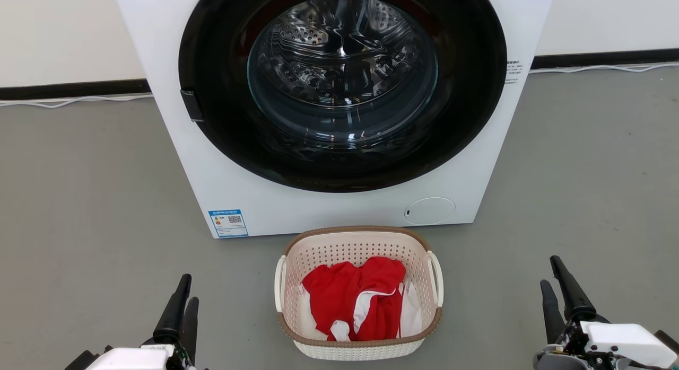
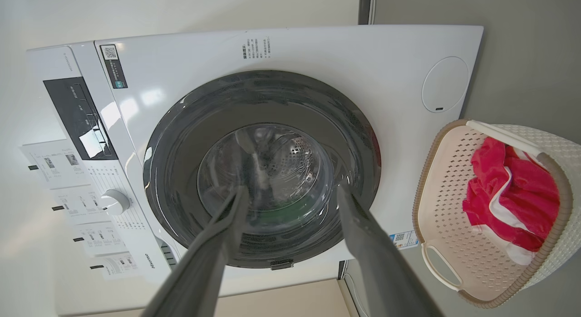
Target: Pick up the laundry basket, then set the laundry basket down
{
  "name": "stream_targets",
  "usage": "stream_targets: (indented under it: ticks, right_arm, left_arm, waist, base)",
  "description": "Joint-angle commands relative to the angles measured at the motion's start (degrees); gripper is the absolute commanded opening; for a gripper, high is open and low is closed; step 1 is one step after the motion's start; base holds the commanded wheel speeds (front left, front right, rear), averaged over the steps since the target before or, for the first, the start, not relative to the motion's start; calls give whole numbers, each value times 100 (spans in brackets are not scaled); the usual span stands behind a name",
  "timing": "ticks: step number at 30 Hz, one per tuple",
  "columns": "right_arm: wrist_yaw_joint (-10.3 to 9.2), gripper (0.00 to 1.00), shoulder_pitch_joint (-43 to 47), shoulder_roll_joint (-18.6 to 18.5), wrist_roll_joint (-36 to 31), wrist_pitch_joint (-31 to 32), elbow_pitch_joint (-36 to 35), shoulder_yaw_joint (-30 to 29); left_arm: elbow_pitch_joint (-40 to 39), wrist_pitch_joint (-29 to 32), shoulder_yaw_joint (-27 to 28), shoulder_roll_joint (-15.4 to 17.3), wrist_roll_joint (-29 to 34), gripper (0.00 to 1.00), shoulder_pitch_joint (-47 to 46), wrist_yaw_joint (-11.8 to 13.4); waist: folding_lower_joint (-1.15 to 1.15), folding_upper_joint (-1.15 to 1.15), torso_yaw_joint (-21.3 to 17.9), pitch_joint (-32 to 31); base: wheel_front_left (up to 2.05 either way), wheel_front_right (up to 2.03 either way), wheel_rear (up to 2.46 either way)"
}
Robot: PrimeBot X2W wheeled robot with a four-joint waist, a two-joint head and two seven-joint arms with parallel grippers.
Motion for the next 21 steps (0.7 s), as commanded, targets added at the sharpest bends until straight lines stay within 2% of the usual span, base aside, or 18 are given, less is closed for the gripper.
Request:
stream_targets:
  ticks: [1, 4, 10, 21]
  right_arm:
    - [5, 100, -143, -40, -50, -84, -178, 52]
    - [6, 100, -123, -43, -101, -136, -209, 93]
    - [8, 100, -107, -69, -340, -237, -253, 153]
    - [12, 100, -121, -143, -1290, -422, -313, 264]
  left_arm:
    - [-176, -63, -19, 33, 38, 100, -155, -12]
    - [-194, -113, -48, 35, 60, 100, -142, -14]
    - [-192, -214, -105, 39, 216, 100, -138, -17]
    - [-107, -399, -156, 47, 836, 100, -187, 17]
  waist:
    - [7, 0, 0, -1]
    - [-1, 0, -1, 10]
    - [-1, 0, -2, 15]
    - [-2, 0, -1, 12]
  base:
    - [0, 0, 0]
    - [0, 0, 0]
    - [0, 0, 0]
    - [0, 0, 0]
